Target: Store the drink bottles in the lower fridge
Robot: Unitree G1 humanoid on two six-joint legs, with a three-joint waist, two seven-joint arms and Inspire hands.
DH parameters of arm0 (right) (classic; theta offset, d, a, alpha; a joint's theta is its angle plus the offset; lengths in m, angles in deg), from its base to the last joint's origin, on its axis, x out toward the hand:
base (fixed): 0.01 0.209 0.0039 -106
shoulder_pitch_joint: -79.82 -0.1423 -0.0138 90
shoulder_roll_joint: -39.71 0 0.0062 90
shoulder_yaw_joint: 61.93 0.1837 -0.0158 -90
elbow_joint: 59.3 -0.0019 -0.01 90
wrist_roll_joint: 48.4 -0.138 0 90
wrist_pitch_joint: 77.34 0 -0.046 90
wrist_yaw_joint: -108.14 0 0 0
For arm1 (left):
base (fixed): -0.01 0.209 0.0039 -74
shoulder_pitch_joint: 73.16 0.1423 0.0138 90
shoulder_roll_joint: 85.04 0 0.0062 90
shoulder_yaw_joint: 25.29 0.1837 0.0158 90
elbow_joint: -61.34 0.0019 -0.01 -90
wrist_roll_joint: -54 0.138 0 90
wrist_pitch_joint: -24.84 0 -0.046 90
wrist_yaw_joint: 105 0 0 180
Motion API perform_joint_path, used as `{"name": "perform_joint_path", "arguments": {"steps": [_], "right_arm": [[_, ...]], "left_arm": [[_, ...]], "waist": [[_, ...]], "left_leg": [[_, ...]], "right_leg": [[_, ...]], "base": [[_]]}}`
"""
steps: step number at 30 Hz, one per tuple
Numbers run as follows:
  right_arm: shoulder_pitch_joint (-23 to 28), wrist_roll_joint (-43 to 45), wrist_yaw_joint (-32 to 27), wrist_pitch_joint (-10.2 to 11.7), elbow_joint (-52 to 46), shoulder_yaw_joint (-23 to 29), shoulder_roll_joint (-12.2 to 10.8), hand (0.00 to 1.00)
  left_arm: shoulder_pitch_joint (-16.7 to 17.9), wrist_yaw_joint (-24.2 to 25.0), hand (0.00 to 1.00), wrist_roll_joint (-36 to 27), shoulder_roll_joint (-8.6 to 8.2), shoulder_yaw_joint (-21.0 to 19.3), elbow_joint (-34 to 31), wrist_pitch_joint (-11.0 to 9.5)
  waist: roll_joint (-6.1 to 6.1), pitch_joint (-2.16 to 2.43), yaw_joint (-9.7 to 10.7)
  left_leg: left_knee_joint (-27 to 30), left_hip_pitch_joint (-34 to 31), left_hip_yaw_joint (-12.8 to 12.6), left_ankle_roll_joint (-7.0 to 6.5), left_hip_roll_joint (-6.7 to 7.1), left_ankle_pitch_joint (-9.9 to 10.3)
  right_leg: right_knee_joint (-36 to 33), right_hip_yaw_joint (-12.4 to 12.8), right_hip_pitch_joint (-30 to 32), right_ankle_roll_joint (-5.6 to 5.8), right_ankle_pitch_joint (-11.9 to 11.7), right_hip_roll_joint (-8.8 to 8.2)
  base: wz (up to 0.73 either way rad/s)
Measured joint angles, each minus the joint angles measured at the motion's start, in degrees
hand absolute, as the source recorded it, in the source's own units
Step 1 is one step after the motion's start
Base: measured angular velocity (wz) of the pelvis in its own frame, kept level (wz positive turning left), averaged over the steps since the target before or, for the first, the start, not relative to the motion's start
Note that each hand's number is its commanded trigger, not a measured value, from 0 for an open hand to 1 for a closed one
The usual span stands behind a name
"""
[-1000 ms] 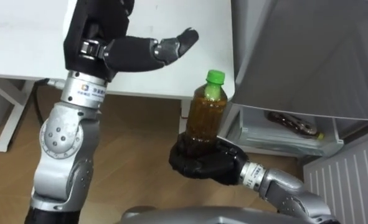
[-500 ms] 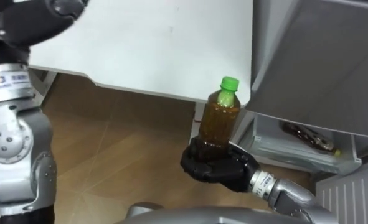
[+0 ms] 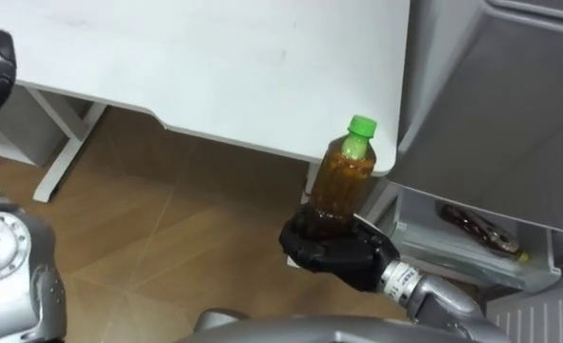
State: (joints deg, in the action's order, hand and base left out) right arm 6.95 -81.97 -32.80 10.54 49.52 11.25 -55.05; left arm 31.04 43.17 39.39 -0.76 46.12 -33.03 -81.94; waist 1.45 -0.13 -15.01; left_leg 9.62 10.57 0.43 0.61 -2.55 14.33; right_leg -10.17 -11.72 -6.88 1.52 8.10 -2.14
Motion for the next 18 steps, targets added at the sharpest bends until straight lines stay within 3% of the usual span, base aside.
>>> {"name": "perform_joint_path", "arguments": {"steps": [5,10,13,18], "right_arm": [[0.0,-1.01,-2.35,0.0,-0.01,-1.67,0.36,1.0],[-1.17,-2.87,-5.98,-0.03,-0.01,-4.0,0.98,1.0],[-2.68,-2.96,-7.85,-0.49,-0.01,-5.03,0.99,1.0],[-4.79,-4.88,-8.99,-1.2,-0.01,-6.71,1.16,1.0]], "left_arm": [[1.84,-3.0,0.0,-7.1,0.03,3.06,8.12,0.17],[1.93,-4.08,0.0,-17.08,0.88,8.48,22.92,0.76],[2.56,-3.28,0.0,-18.46,0.82,13.21,30.28,3.08],[2.78,0.65,0.0,-22.04,1.88,19.93,39.16,4.88]], "waist": [[-0.29,0.18,-0.84],[-0.9,0.13,-1.34],[-2.04,-0.14,-1.71],[-1.97,-0.23,-0.49]], "left_leg": [[-0.06,0.18,-0.27,0.01,-0.03,-0.02],[-0.44,-0.01,-0.55,0.0,-0.08,-0.03],[-0.52,0.07,-1.26,-0.01,-0.18,-0.02],[-1.01,-0.16,-1.43,-0.04,-0.25,0.0]], "right_leg": [[0.35,0.03,0.06,0.0,0.0,0.12],[0.4,0.4,0.57,0.01,0.0,0.2],[0.42,0.78,0.62,0.01,-0.01,0.29],[0.44,0.62,0.8,0.08,-0.22,0.33]], "base": [[0.0],[-0.03],[-0.06],[-0.02]]}}
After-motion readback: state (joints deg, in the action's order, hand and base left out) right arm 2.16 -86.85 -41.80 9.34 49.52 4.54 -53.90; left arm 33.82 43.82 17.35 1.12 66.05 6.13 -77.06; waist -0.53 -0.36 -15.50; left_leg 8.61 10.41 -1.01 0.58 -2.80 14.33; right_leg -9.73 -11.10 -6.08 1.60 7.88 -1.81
